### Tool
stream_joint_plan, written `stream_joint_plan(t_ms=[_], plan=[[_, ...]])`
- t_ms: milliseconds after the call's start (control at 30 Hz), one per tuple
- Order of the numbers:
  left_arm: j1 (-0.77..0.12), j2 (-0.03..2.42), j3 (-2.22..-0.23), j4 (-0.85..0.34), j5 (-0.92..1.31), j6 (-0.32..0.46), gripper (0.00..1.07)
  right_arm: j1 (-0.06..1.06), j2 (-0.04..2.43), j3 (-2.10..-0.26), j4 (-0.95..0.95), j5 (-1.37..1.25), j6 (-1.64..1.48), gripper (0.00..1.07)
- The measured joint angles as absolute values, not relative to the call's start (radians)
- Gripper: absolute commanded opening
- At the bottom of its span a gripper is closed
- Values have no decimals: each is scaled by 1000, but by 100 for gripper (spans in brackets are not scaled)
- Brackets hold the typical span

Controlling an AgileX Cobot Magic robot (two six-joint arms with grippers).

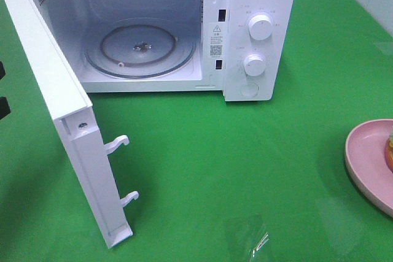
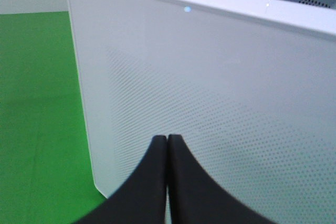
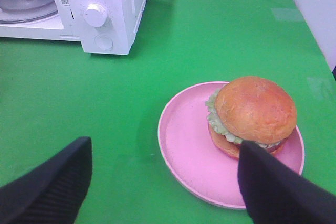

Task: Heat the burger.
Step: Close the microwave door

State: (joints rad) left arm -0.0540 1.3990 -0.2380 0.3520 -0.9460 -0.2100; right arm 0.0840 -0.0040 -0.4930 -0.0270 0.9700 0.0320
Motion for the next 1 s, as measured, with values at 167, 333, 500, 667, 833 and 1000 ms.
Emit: stream_joint_plan(t_ms=[167, 333, 500, 667, 833, 1000], plan=[[-82, 1438, -273, 380, -946, -223, 0, 84, -4, -493, -27, 970, 32, 73], [-129, 1485, -294, 380, -945, -223, 0, 84, -4, -493, -27, 970, 32, 73], [-158, 1536, -322, 388, -946, -223, 0, 84, -4, -493, -26, 970, 32, 73], [-158, 1550, -346, 394, -946, -225, 0, 84, -4, -493, -26, 970, 32, 73], [-158, 1551, -375, 394, -944, -246, 0, 84, -4, -493, -26, 970, 32, 73], [-158, 1552, -423, 418, -895, -265, 0, 84, -4, -493, -26, 970, 32, 73]])
